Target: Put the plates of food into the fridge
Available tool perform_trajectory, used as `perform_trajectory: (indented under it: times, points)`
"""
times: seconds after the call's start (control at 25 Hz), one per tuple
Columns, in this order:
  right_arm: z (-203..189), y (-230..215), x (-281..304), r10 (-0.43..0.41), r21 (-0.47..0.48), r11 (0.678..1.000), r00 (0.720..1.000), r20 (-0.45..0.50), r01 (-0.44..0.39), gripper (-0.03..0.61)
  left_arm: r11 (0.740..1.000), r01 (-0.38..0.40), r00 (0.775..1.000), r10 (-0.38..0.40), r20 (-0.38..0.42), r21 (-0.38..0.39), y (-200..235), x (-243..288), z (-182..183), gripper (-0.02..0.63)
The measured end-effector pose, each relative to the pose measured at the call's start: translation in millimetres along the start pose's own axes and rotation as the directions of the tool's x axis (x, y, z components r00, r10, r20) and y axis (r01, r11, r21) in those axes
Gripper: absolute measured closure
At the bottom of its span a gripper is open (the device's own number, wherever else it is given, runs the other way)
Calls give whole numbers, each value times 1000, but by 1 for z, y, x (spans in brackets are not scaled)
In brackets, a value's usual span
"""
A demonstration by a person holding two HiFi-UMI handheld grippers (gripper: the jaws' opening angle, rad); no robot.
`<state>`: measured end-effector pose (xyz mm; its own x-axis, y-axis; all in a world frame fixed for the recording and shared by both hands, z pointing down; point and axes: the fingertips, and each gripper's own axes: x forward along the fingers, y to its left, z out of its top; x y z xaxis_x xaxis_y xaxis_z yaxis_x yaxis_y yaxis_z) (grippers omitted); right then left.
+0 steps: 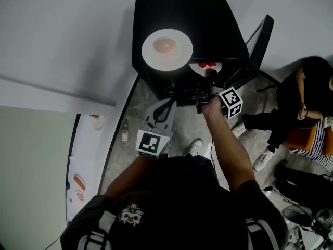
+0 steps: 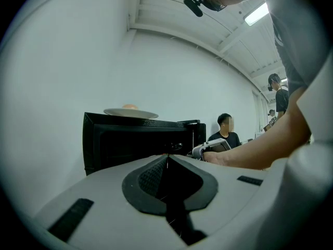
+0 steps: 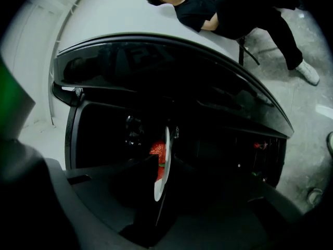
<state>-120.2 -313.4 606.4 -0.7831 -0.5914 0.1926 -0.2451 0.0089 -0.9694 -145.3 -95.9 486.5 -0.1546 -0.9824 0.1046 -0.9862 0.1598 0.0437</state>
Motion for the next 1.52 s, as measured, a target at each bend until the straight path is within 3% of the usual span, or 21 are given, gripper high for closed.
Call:
perform_trajectory:
  times: [0.08,0.28,0.36,0.48,0.6,0.8,1.0,1.08,1.16,1.28,1.52]
  points:
    - [4,1,-5,-2,-38,999,1000,19,3,463,1000,1,1000,-1,2,3,0,0,2,591]
    - [8,8,-25,13,-188,982,1000,12,-10,457,1000,6,1000,-6,9,8,-3,-2,5,591]
    - [10,14,-34,28,-287,958,1000,-7,-28,459,1000,14,1000,-15,16,10,-6,-1,7,591]
    - [10,32,-49,64,-463,883,997,-49,-79,459,999,27,999,-28,20,19,-9,1,8,591]
    - [4,59,-67,120,-623,767,988,-96,-153,459,999,34,999,-34,27,15,-11,2,11,591]
    - [-12,110,-96,219,-815,520,962,-161,-255,513,999,40,998,-40,46,6,-12,6,24,591]
    - [-31,149,-119,269,-913,262,932,-241,-312,549,999,46,995,-46,89,9,-13,8,45,591]
    - [-35,161,-127,278,-934,177,926,-254,-309,554,999,49,994,-49,102,1,-12,9,51,591]
    - [-37,172,-136,288,-951,113,925,-246,-288,554,999,52,993,-52,106,4,-12,9,57,591]
    - [-39,187,-150,335,-965,69,917,-217,-254,554,999,46,992,-47,114,11,-12,7,67,591]
    - [-44,196,-162,367,-964,77,907,-209,-253,554,999,-18,995,14,100,38,-5,0,70,592]
